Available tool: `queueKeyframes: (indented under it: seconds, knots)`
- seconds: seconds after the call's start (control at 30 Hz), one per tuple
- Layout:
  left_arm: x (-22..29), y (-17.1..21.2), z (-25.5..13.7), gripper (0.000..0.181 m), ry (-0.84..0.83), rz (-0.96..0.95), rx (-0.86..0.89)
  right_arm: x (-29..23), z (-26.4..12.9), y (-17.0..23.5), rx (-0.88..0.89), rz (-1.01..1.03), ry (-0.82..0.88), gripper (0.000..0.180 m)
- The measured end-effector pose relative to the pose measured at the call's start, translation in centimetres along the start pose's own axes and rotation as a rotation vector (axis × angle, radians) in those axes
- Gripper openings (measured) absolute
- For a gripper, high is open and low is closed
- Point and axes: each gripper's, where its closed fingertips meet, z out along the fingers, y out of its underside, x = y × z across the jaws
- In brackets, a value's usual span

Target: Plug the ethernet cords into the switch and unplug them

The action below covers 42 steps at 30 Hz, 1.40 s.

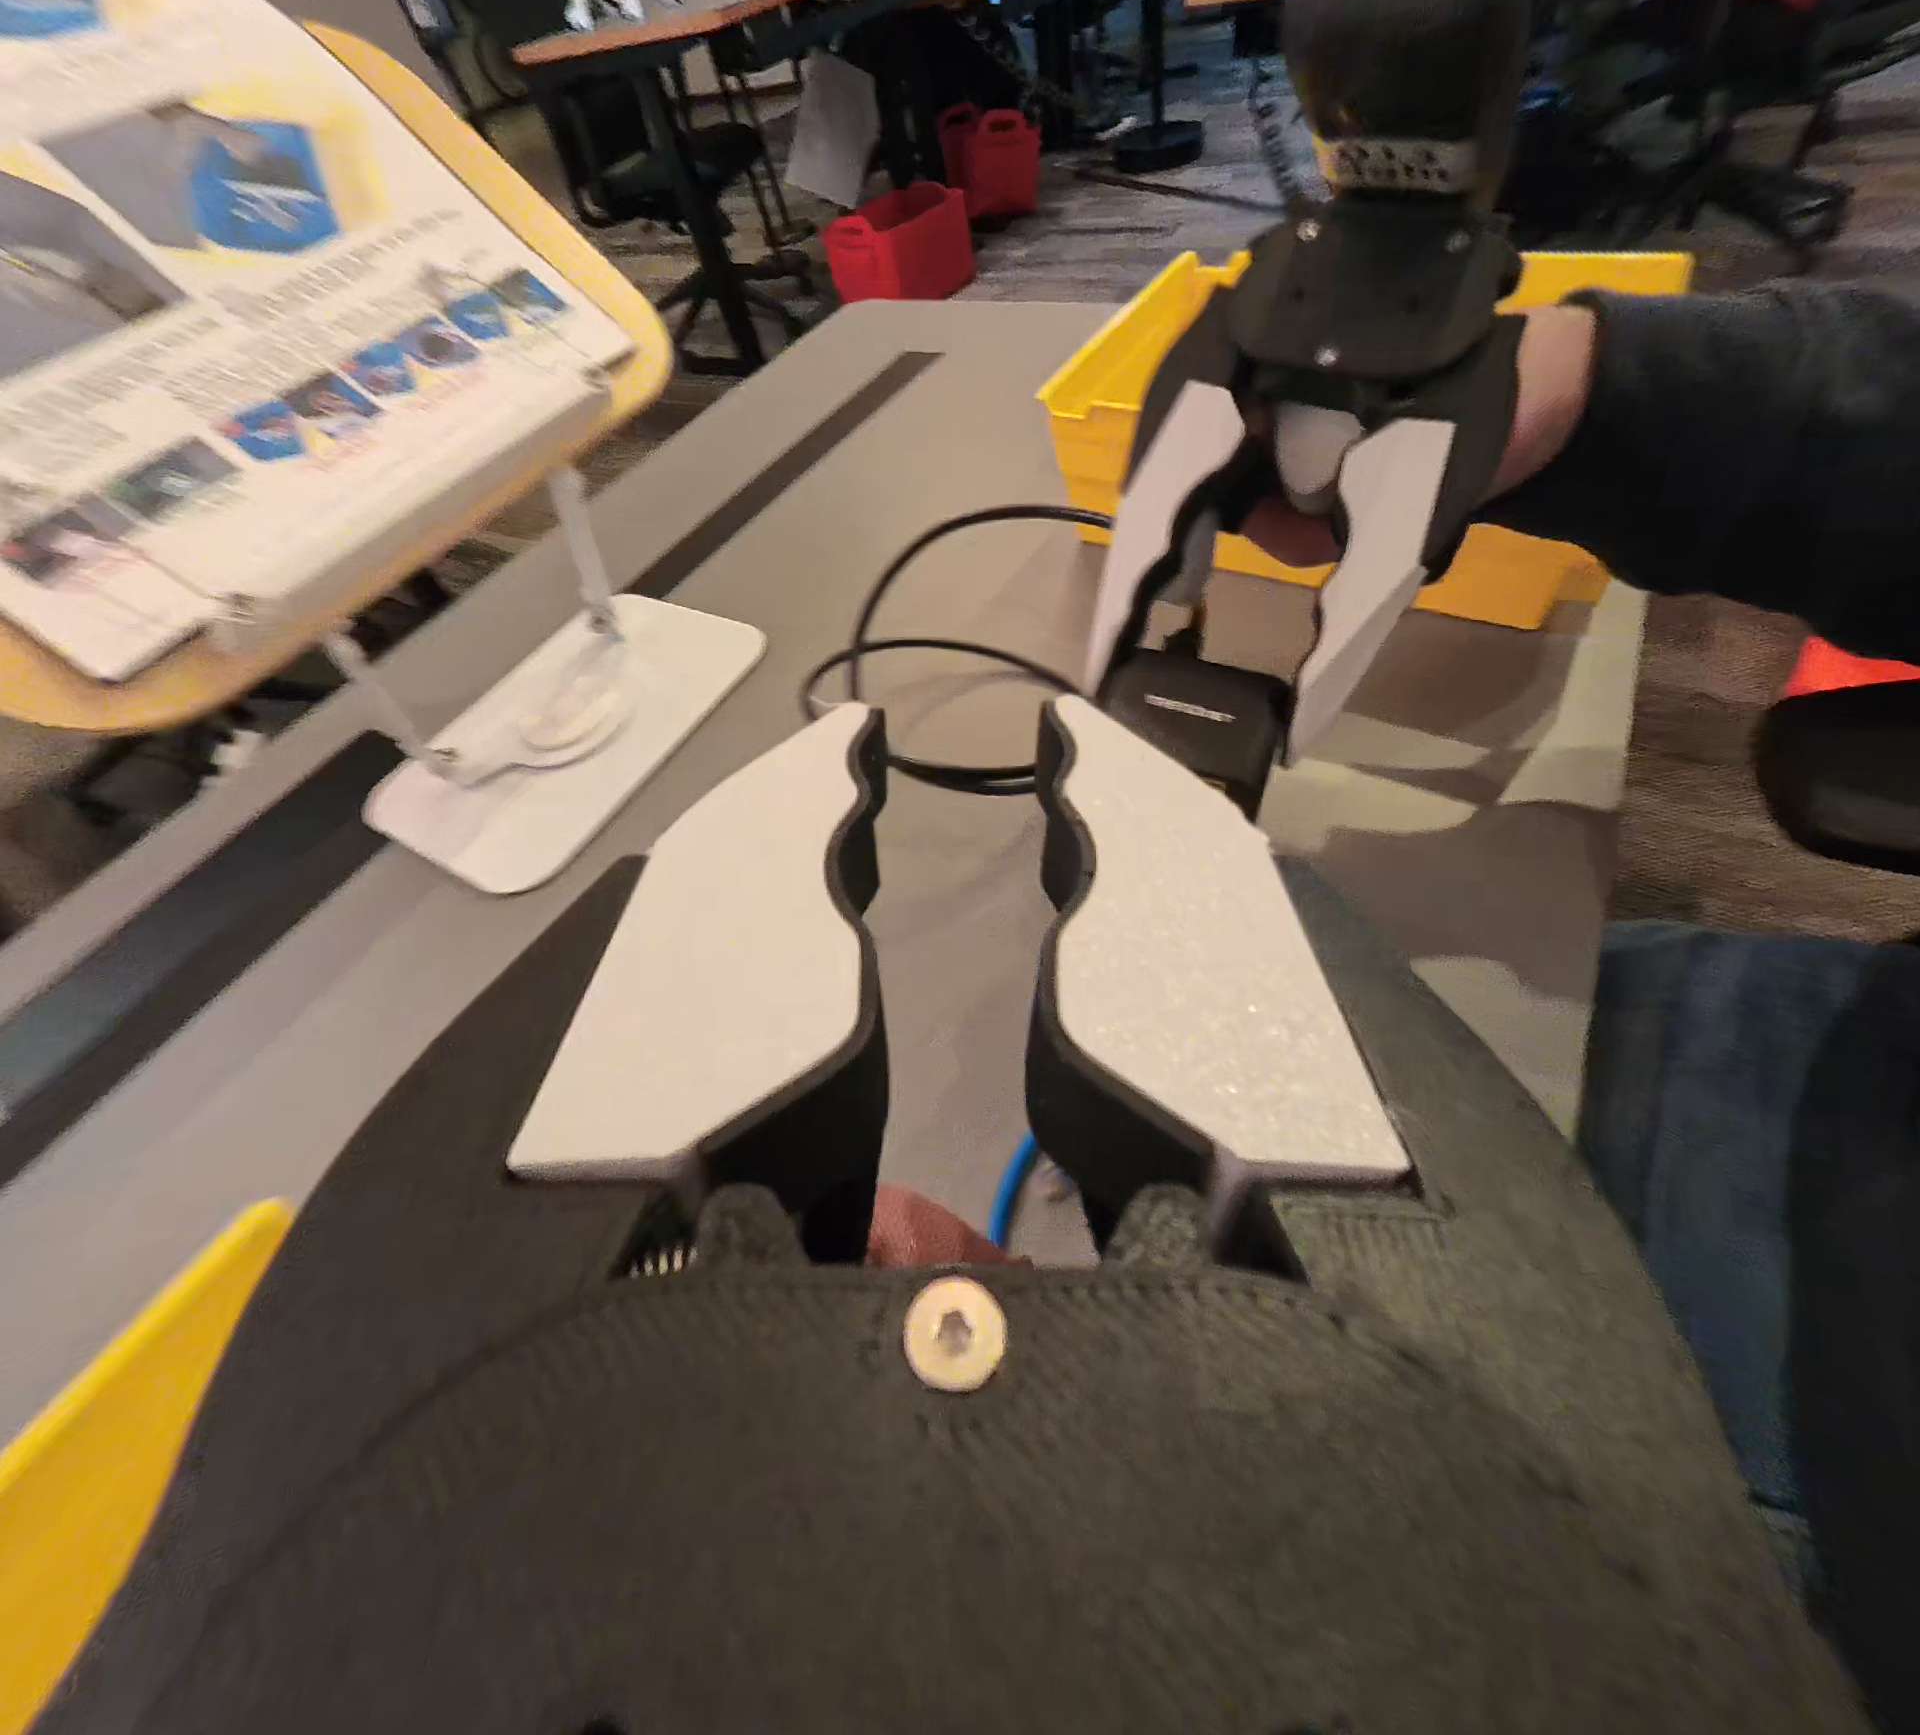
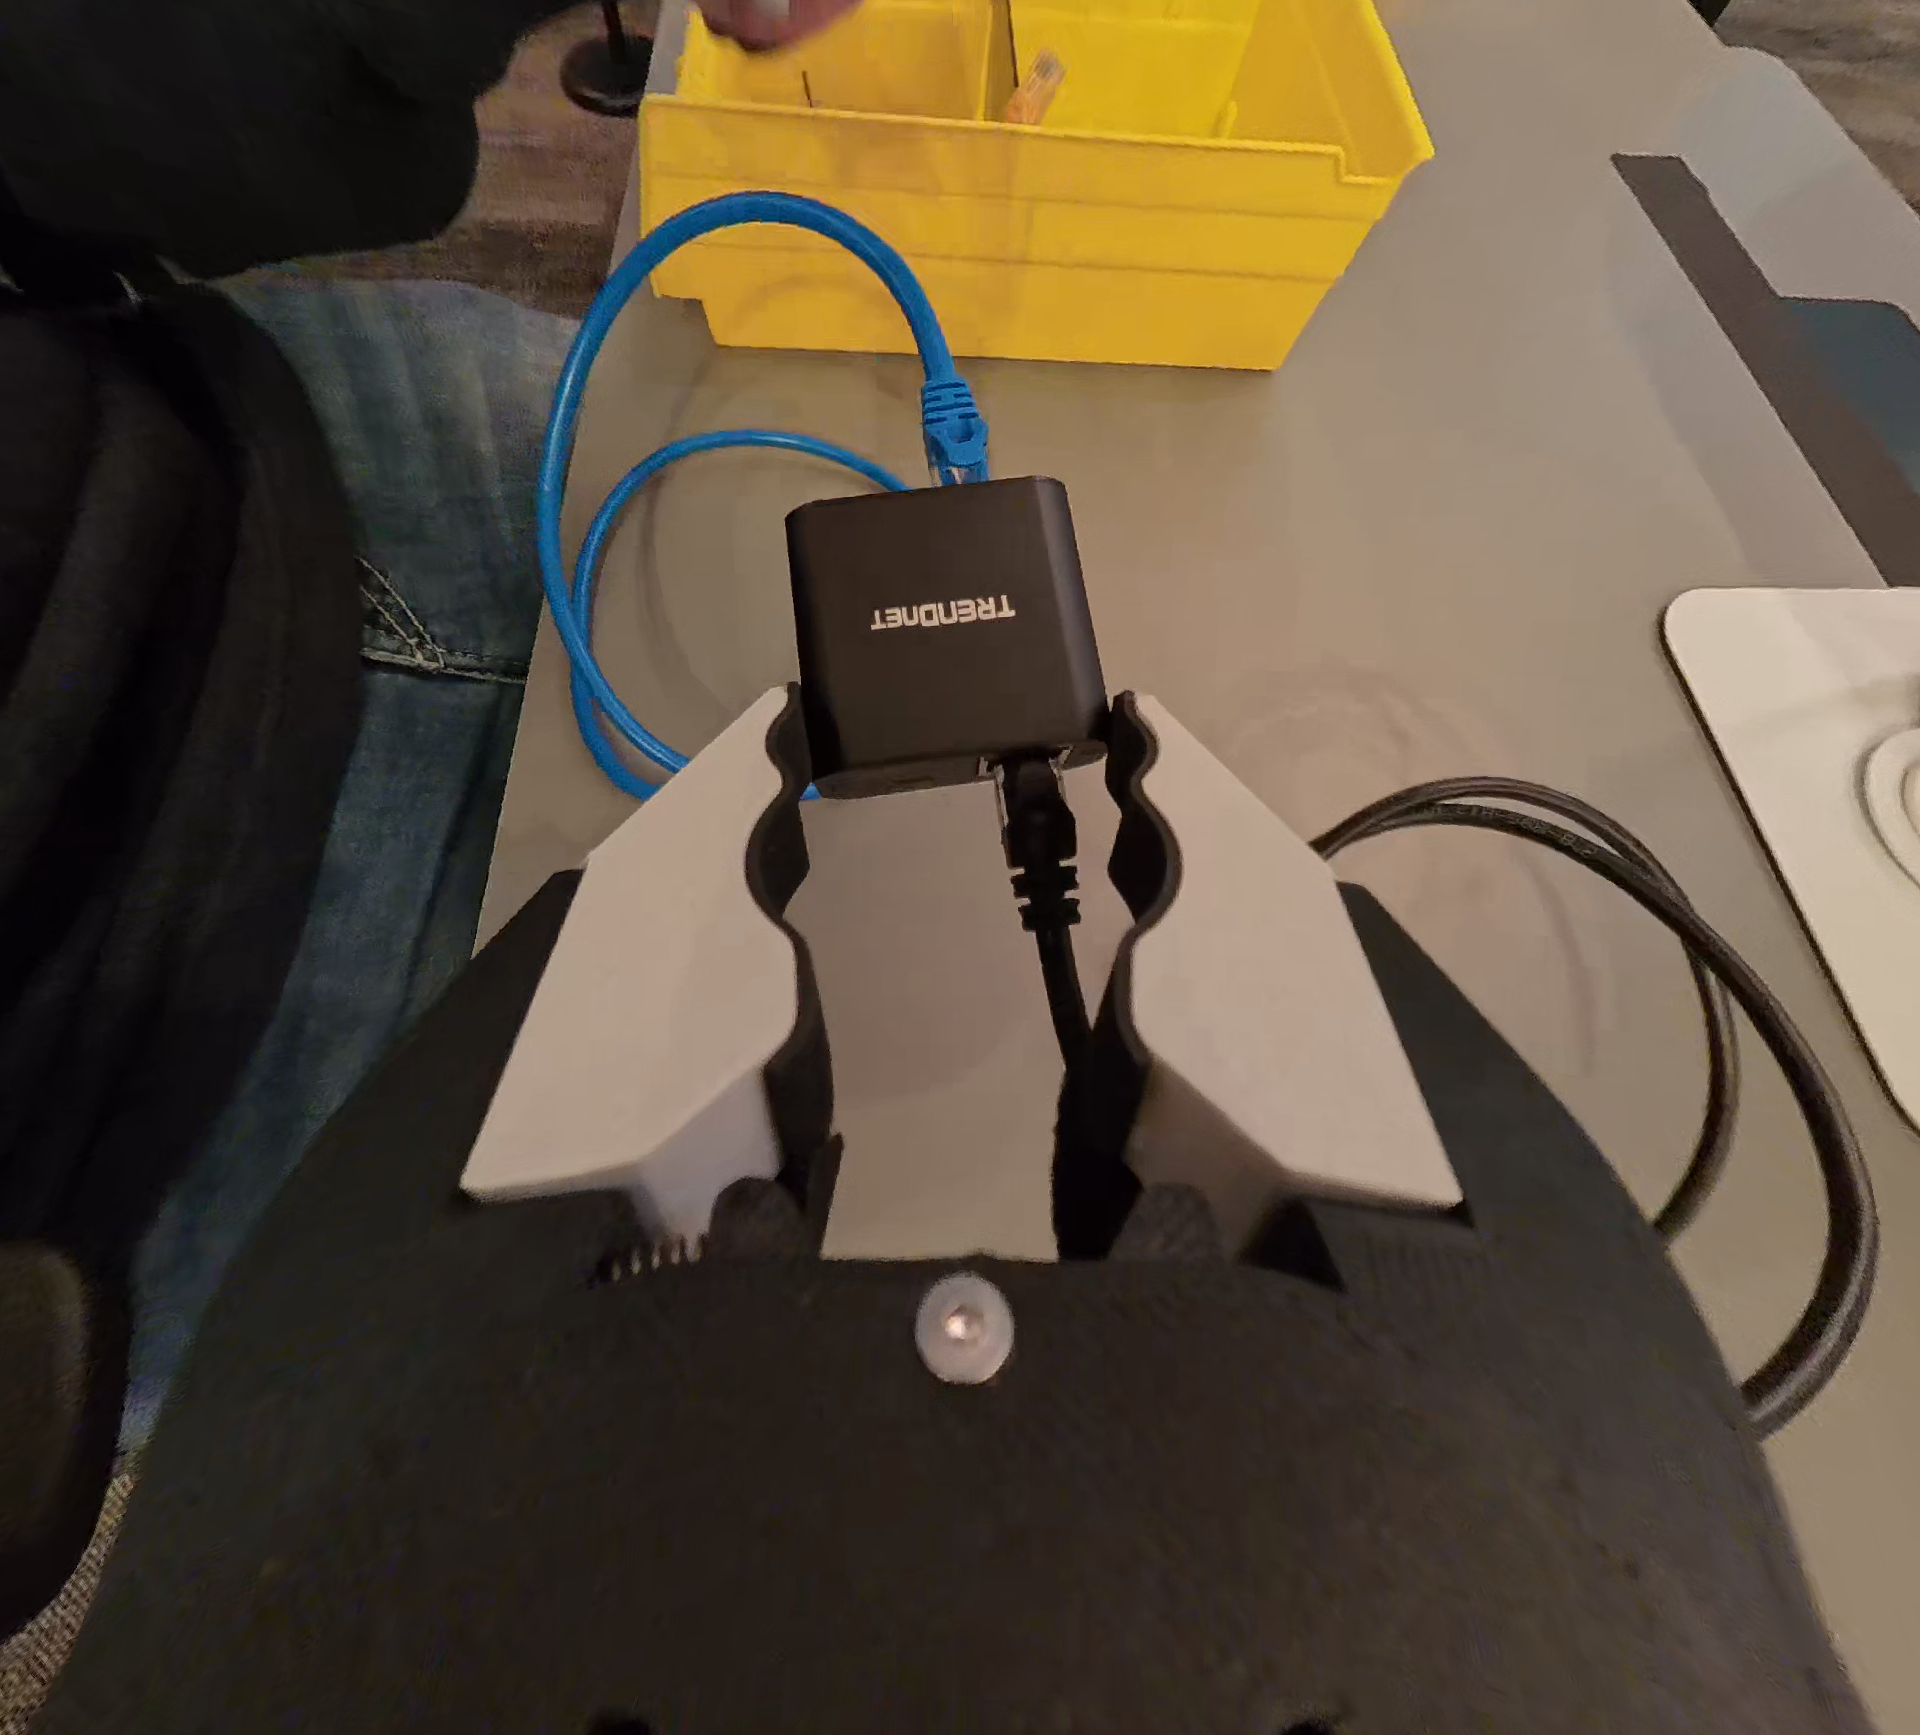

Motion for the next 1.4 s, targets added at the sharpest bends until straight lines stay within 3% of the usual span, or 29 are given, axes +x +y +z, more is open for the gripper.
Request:
queueKeyframes:
  seconds: [0.03, 0.17, 0.27, 0.43, 0.57, 0.7, 0.8, 0.9, 1.07, 1.23, 1.4]
  knots:
    - [-0.9, -0.7, -0.8, 0.028, -0.033, 0.031, -0.013, 0.2, 0.1, 0.3, -0.005, 0.013, 0.006, 0.057]
    - [-4.0, -3.4, -4.7, 0.027, -0.132, 0.144, -0.091, 1.1, 0.5, 1.9, -0.06, 0.058, 0.04, 0.057]
    - [-5.9, -2.5, -7.9, 0.028, -0.157, 0.198, -0.271, 1.6, 1.1, 2.9, -0.096, 0.085, 0.064, 0.057]
    - [-10.4, 5.8, -15.3, 0.029, -0.274, 0.291, -0.722, 2.0, 2.0, 4.8, -0.152, 0.114, 0.067, 0.057]
    - [-11.3, 13.1, -18.2, 0.03, -0.301, 0.164, -0.82, 2.2, 2.7, 6.1, -0.172, 0.138, 0.064, 0.057]
    - [-9.9, 17.8, -16.6, 0.032, -0.252, -0.114, -0.753, 2.1, 3.1, 6.6, -0.186, 0.143, 0.06, 0.057]
    - [-9.1, 18.9, -13.6, 0.036, -0.196, -0.353, -0.622, 2.1, 3.1, 6.6, -0.183, 0.149, 0.061, 0.057]
    - [-8.1, 20.1, -11.5, 0.039, -0.142, -0.476, -0.583, 2.1, 2.9, 6.6, -0.181, 0.15, 0.066, 0.057]
    - [-8.1, 20.1, -9.4, 0.009, -0.141, -0.627, -0.433, 2.2, 2.9, 6.5, -0.169, 0.153, 0.063, 0.057]
    - [-8.6, 18.3, -11.2, 0.008, -0.173, -0.542, -0.459, 2.3, 2.6, 6.5, -0.17, 0.146, 0.077, 0.057]
    - [-9.8, 10.1, -14.1, 0.008, -0.229, -0.329, -0.422, 2.6, 2.2, 6.7, -0.171, 0.158, 0.094, 0.057]
